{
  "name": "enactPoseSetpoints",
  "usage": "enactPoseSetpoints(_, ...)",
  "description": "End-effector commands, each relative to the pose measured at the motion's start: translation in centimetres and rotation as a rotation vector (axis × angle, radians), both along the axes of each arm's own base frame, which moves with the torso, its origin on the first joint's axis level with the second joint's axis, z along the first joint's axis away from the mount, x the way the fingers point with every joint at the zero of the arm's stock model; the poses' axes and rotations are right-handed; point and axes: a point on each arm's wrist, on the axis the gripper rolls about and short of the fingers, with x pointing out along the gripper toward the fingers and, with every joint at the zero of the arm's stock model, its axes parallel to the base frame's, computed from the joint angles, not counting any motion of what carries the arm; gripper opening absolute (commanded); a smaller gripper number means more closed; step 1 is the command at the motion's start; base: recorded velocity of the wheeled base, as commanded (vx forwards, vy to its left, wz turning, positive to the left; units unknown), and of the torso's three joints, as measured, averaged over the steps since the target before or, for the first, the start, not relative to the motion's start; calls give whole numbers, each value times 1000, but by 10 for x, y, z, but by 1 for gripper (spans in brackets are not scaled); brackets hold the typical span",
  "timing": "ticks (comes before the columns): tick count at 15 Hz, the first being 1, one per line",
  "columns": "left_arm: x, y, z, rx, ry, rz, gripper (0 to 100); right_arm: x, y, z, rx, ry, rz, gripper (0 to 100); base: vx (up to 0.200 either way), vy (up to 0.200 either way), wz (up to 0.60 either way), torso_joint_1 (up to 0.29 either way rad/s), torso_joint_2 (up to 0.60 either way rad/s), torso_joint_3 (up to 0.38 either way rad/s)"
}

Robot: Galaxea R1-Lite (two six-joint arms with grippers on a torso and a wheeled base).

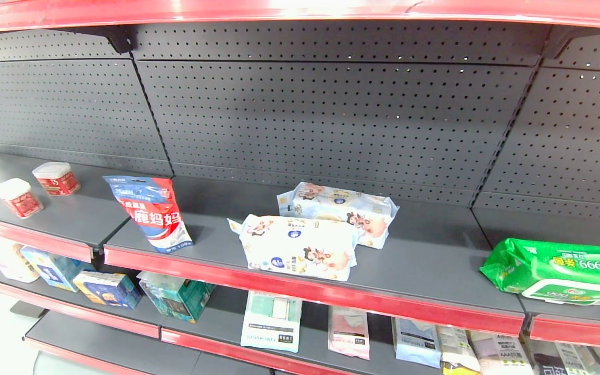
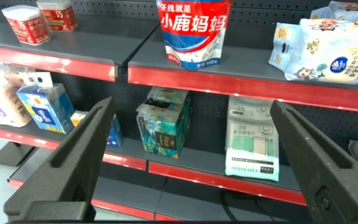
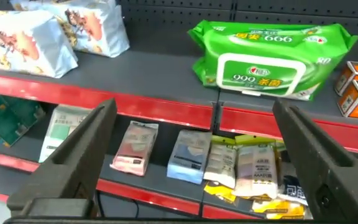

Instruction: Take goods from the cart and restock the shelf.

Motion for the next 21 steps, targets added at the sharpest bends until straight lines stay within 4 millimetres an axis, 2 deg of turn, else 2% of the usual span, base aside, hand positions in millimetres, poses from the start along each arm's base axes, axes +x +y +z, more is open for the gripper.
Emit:
enactPoseSetpoints(1,0,0,0,0,-1,1,100,0,0,0,-3,-1,2,100,0,0,0,0,0,0)
enactPoseSetpoints(2,0,0,0,0,-1,1,100,0,0,0,0,-1,0,100,0,0,0,0,0,0)
enactPoseSetpoints(13,0,0,0,0,-1,1,100,0,0,0,0,-3,10,100,0,0,-600,4,3,2)
enactPoseSetpoints(19,0,0,0,1,-1,-1,100,0,0,0,0,-1,8,100,0,0,0,0,0,0)
enactPoseSetpoints(20,-1,0,6,11,-22,-4,100,0,0,0,0,-3,8,100,0,0,0,0,0,0)
enactPoseSetpoints(21,0,0,52,-2,-34,-8,100,0,0,0,0,-1,8,100,0,0,0,0,0,0)
